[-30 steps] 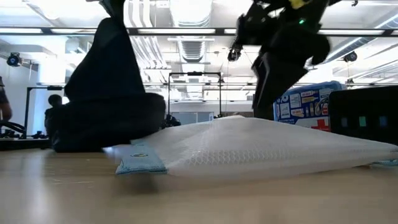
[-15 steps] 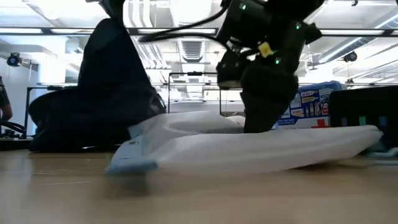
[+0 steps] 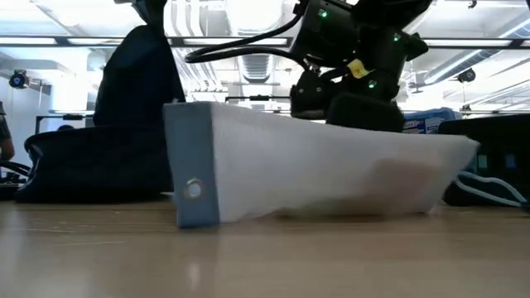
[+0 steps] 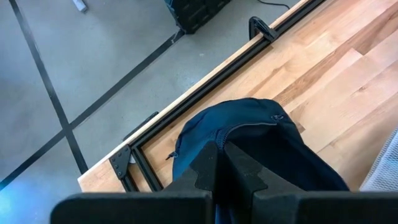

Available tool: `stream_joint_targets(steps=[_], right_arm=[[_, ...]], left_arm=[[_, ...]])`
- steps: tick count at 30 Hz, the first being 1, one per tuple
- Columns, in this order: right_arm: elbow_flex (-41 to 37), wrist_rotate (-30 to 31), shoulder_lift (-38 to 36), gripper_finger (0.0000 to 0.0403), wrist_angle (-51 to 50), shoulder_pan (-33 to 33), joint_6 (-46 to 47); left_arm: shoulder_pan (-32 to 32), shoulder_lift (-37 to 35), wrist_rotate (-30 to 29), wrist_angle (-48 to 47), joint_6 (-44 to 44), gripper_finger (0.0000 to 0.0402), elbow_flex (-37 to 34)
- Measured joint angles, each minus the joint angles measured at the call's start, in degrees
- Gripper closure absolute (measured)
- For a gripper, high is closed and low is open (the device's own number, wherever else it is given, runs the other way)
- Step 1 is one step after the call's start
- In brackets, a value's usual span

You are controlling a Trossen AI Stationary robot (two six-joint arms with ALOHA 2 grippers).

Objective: Unpack backpack
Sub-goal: Put the transparent zip bag into the backpack

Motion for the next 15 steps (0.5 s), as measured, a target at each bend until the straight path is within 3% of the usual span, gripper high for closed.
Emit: stream_joint_targets(steps=[8,15], right_arm=[[-0.16,2.32,-13.22,0.0402,2.34,4.56,-3.66],[-0.04,2.89,-15.61,0.0402,15.12,4.11,-11.62]], left_arm=[[0.0,0.24,0.8,0.01,-0.4,0.0401,-0.02],[-1.3,2.79,9.93,0.38,-0.97,0.0401,-0.02]])
